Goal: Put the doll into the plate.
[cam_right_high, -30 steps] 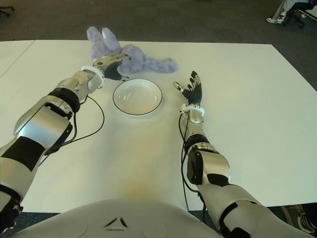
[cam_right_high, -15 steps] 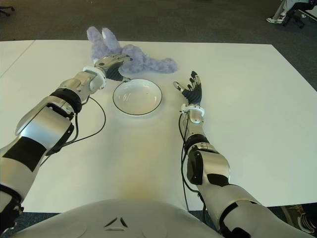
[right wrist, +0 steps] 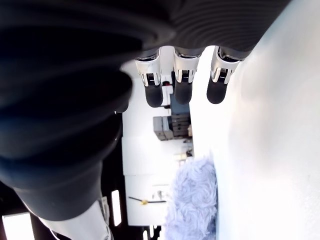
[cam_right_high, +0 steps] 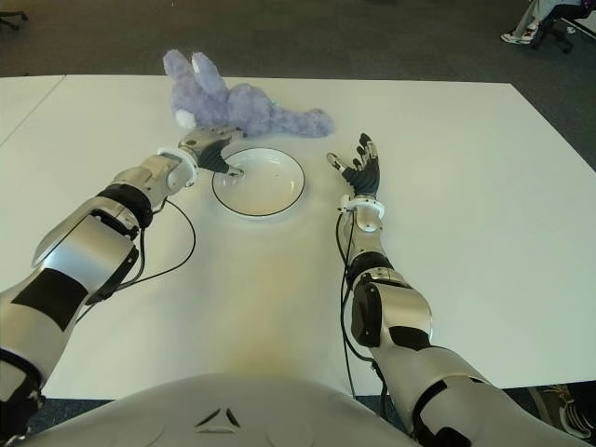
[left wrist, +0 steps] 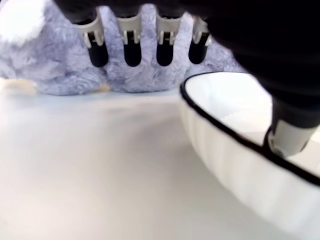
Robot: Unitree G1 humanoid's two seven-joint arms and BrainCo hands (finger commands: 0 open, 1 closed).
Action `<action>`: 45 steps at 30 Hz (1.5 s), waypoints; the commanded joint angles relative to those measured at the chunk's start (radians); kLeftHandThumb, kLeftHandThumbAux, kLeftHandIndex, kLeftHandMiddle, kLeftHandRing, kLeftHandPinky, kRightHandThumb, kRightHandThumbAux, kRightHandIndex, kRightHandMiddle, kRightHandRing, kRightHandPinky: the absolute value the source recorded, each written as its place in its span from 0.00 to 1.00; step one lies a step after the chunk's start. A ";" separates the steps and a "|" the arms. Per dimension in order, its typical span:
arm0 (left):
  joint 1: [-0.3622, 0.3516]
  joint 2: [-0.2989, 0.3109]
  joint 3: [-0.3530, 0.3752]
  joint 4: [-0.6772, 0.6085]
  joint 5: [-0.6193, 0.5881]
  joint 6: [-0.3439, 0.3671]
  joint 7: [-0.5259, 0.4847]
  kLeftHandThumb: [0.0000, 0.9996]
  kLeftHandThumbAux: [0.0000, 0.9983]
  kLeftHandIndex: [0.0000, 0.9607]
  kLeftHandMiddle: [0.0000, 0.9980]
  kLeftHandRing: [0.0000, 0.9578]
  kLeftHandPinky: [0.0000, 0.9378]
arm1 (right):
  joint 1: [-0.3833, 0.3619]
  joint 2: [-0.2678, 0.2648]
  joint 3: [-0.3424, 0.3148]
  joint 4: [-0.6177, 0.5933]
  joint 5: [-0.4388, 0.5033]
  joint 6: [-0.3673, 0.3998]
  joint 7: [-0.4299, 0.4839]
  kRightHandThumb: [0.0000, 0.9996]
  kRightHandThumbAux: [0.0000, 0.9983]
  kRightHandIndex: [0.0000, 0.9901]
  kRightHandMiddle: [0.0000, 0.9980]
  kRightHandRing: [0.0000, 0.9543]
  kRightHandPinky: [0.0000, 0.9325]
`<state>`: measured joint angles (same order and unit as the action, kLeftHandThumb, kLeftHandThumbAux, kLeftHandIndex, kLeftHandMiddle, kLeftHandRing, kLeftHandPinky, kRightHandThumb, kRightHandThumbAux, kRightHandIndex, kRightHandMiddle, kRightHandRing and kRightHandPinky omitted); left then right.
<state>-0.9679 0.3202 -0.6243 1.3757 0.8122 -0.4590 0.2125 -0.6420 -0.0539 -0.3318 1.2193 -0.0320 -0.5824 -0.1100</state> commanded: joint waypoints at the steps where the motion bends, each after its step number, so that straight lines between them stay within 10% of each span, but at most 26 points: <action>1: -0.034 0.027 -0.067 0.007 0.078 0.036 0.033 0.21 0.52 0.00 0.00 0.00 0.00 | 0.217 0.096 0.003 0.149 -0.002 0.163 -0.018 0.14 0.86 0.10 0.07 0.04 0.04; 45: -0.353 0.099 -0.223 -0.012 0.239 0.100 0.313 0.00 0.40 0.00 0.00 0.00 0.00 | 0.212 0.086 0.006 0.151 -0.012 0.178 -0.014 0.16 0.84 0.11 0.07 0.03 0.03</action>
<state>-1.3056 0.4046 -0.8196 1.3695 1.0155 -0.3730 0.5056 -0.6427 -0.0531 -0.3270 1.2193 -0.0449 -0.5823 -0.1178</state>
